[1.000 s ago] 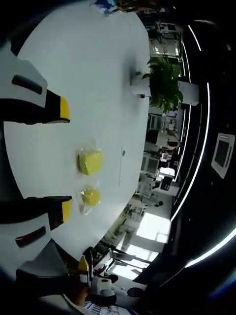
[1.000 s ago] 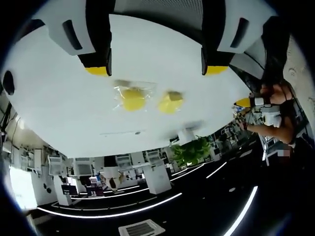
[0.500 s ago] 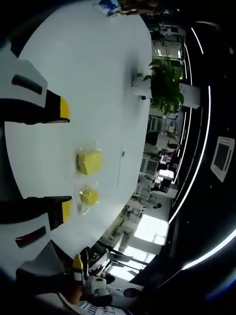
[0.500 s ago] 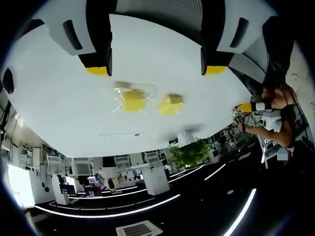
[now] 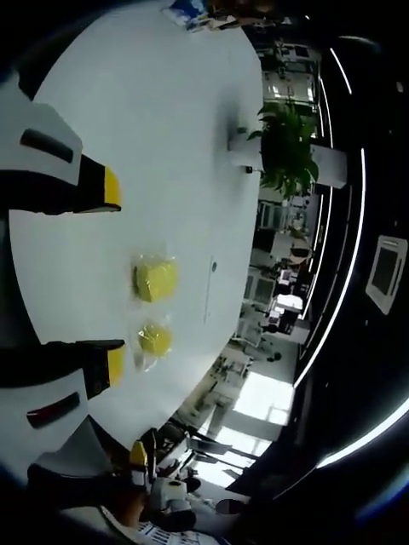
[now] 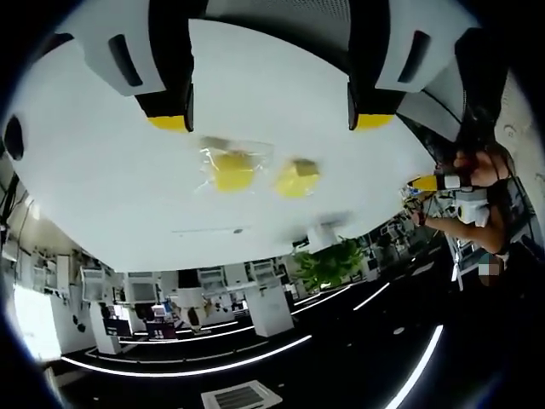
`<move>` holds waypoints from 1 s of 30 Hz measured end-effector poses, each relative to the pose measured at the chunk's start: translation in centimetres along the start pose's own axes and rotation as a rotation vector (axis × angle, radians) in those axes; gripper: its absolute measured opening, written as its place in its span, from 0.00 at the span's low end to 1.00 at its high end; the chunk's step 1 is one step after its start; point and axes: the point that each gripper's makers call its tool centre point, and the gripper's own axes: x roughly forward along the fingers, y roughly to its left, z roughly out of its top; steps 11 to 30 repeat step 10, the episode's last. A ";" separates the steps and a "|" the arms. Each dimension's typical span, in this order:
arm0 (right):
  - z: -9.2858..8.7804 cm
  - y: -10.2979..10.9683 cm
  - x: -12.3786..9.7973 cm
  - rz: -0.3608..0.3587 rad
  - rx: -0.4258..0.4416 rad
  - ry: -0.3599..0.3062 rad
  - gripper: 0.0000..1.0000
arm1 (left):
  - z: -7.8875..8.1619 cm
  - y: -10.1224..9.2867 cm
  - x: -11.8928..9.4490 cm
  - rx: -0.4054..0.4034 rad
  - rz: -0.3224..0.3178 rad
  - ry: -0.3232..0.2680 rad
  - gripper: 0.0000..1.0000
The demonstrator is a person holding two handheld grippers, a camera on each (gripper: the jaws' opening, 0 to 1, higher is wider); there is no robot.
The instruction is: Compare the silicone blocks by pressing each to a similar depth, holding the contact briefly, and releasing to observe deformation and rebound differences across the visible hardness samples.
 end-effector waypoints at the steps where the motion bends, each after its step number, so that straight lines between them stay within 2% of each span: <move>1: 0.0 0.0 0.1 0.002 0.000 0.001 0.69 | 0.0 0.0 0.0 0.001 0.002 0.001 0.59; 30: -0.1 0.2 0.6 0.012 -0.017 0.015 0.69 | -0.2 0.4 -0.3 -0.005 0.015 0.008 0.59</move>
